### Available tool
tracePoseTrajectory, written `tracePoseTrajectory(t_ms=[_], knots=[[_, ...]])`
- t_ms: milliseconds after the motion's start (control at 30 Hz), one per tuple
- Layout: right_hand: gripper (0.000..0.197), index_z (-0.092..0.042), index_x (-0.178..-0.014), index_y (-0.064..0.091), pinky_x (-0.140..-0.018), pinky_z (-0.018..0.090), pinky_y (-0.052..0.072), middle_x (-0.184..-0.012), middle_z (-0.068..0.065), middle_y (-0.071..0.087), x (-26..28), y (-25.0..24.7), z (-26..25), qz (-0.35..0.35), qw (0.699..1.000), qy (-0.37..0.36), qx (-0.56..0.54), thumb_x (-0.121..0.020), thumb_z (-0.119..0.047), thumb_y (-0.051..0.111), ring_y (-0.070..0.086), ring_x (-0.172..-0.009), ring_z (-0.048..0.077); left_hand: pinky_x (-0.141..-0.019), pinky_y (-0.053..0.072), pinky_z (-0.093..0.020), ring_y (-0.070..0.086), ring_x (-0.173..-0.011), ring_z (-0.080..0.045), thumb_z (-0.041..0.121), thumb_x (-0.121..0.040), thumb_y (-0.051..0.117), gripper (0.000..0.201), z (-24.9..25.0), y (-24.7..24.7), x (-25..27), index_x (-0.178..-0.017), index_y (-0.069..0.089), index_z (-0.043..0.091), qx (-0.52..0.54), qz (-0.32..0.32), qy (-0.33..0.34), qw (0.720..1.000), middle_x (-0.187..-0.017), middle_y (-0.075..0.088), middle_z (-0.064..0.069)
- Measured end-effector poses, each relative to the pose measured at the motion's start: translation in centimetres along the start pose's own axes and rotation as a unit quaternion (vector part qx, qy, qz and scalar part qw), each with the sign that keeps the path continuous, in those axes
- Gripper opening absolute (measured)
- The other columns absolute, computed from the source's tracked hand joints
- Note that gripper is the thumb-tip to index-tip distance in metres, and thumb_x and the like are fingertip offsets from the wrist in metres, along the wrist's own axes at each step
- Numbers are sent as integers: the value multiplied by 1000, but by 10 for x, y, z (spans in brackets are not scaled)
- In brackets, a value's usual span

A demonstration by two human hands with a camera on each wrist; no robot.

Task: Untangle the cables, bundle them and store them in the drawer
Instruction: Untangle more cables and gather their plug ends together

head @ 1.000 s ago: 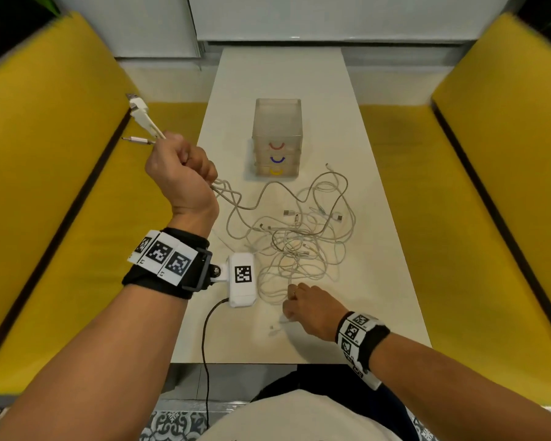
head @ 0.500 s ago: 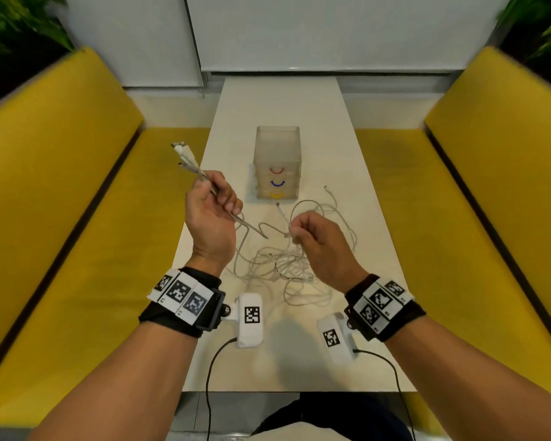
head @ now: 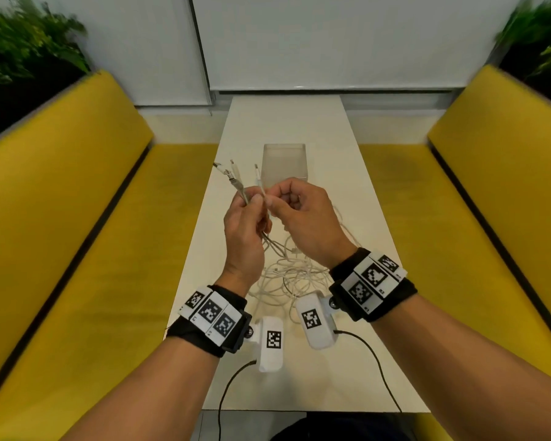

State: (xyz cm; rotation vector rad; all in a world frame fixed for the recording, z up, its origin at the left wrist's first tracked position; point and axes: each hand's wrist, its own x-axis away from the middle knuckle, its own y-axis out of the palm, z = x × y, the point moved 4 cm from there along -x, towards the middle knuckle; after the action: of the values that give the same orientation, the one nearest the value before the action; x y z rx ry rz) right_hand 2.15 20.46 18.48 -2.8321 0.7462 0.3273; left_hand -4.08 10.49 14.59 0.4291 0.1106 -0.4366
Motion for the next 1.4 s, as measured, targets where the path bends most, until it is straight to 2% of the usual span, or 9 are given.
tracePoseTrajectory(t_ms=[200, 367, 533, 633, 700, 867, 1033, 1167, 1400], knots=[[7, 1, -94, 69, -47, 14, 45, -69, 0, 66, -2, 4, -1, 23, 1000, 1, 17, -95, -6, 67, 60, -50, 3, -62, 43, -34, 50, -81, -30, 39, -99, 52, 32, -1, 8, 1, -98, 60, 8, -55, 31, -6, 998, -93, 60, -21], [21, -4, -96, 54, -46, 16, 44, -74, 11, 63, -2, 1, 7, 17, 999, 30, -5, -87, 5, 70, 57, -52, 7, -51, 41, -22, 49, -53, -9, 10, -104, 52, 25, 6, 11, -4, -80, 59, 8, -75, 85, -12, 993, -58, 55, 0], [16, -2, -98, 60, -52, 30, 48, -70, 9, 66, -2, -14, 23, -64, 996, 65, -13, -88, -1, 72, 55, -53, 18, -51, 32, -28, 36, -48, -8, 20, -106, 51, 30, 22, -1, -15, -79, 61, 18, -76, 102, 14, 992, -52, 41, 9], [7, 4, -96, 69, -57, 25, 49, -75, 14, 66, 5, -27, 45, -99, 991, 90, 28, -91, -2, 69, 54, -55, 14, -50, 30, -28, 32, -51, -9, 22, -108, 48, 32, 36, -10, -25, -78, 57, 18, -36, 127, 36, 991, -54, 38, 8], [8, -5, -86, 72, -60, 23, 50, -79, 20, 70, 11, -37, 65, -105, 987, 99, 77, -92, -4, 68, 57, -56, 10, -50, 31, -27, 32, -51, -9, 23, -108, 46, 32, 49, -15, -30, -78, 56, 17, -7, 138, 52, 989, -53, 38, 9], [15, -7, -80, 72, -64, 13, 48, -79, 12, 72, 27, -60, 115, -105, 973, 153, 138, -93, -4, 66, 63, -63, -1, -51, 34, -25, 34, -50, -8, 23, -110, 40, 30, 79, -16, -35, -83, 51, 15, 32, 148, 84, 985, -52, 38, 11], [16, -10, -85, 75, -86, 42, 53, -92, 14, 76, 34, -75, 152, -103, 952, 187, 219, -92, -22, 69, 69, -88, 25, -50, 34, -26, 34, -51, -9, 25, -110, 40, 29, 87, -16, -36, -84, 48, 15, 52, 151, 91, 983, -55, 38, 9], [14, -15, -86, 71, -82, 29, 43, -86, -10, 66, 39, -73, 157, -136, 930, 180, 291, -97, -17, 62, 61, -88, 15, -52, 36, -28, 33, -54, -12, 25, -109, 41, 29, 90, -11, -33, -84, 49, 15, 66, 142, 100, 983, -57, 36, 6], [19, -19, -103, 67, -77, 36, 49, -98, -2, 63, 45, -74, 176, -163, 870, 207, 417, -101, -28, 51, 61, -91, 20, -55, 34, -29, 33, -56, -13, 24, -109, 40, 30, 109, 1, -28, -82, 49, 14, 109, 114, 137, 978, -60, 36, 3]])
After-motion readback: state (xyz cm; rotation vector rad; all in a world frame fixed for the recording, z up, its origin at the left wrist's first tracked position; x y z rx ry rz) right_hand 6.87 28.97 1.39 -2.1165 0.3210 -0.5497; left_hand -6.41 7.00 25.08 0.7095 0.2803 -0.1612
